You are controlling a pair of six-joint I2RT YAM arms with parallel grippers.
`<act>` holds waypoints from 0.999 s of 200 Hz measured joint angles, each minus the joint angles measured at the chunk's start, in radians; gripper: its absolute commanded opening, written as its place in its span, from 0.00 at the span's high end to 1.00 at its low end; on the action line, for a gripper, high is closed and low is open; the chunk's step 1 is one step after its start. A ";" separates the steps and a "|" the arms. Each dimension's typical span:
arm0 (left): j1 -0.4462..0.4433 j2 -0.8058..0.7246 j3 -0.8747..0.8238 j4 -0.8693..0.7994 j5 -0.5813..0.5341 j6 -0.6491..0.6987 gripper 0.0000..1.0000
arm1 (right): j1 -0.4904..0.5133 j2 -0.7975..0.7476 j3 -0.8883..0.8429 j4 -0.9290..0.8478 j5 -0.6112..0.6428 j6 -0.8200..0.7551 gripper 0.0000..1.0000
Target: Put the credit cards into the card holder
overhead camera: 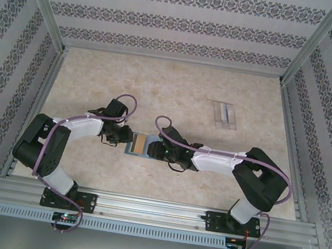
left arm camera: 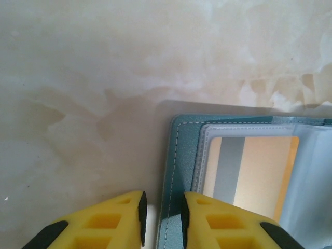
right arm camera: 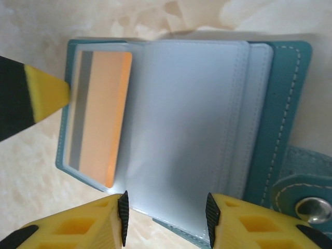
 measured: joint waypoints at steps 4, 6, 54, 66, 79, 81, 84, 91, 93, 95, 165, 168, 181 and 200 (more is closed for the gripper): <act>0.000 0.000 0.000 0.000 0.000 0.000 0.73 | 0.000 0.000 0.000 -0.002 0.001 0.000 0.53; 0.000 0.000 0.000 0.000 0.000 0.000 0.73 | 0.000 0.001 0.000 -0.003 0.002 0.000 0.54; 0.000 -0.001 -0.003 0.006 0.000 0.000 0.74 | 0.000 0.041 0.013 0.001 0.006 0.007 0.59; 0.000 -0.001 -0.003 0.006 0.002 0.000 0.73 | 0.000 0.050 0.023 0.005 0.005 0.007 0.60; 0.000 -0.001 -0.004 0.006 0.003 0.000 0.74 | 0.000 0.055 0.025 0.013 0.002 0.007 0.62; 0.000 -0.001 -0.004 0.006 0.003 0.000 0.74 | 0.000 0.055 0.025 0.014 0.000 0.007 0.62; 0.000 -0.001 -0.004 0.007 0.003 0.000 0.73 | 0.000 0.055 0.025 0.015 -0.001 0.007 0.62; 0.000 -0.001 -0.004 0.007 0.003 0.000 0.74 | 0.000 0.056 0.025 0.018 -0.003 0.007 0.64; 0.000 -0.001 -0.004 0.007 0.003 0.000 0.74 | 0.000 0.056 0.025 0.019 -0.004 0.006 0.64; 0.000 -0.001 -0.004 0.007 0.003 0.000 0.74 | 0.000 0.056 0.025 0.019 -0.004 0.006 0.65; 0.000 -0.001 -0.004 0.007 0.003 0.000 0.74 | 0.002 0.073 0.047 0.057 -0.045 0.003 0.66; 0.000 -0.001 -0.004 0.007 0.003 0.000 0.73 | 0.002 0.073 0.047 0.059 -0.046 0.003 0.66; 0.000 -0.001 -0.004 0.007 0.003 0.000 0.74 | 0.002 0.073 0.050 0.068 -0.050 0.003 0.65; 0.000 -0.001 -0.004 0.007 0.003 0.000 0.73 | 0.002 0.073 0.053 0.075 -0.054 0.003 0.61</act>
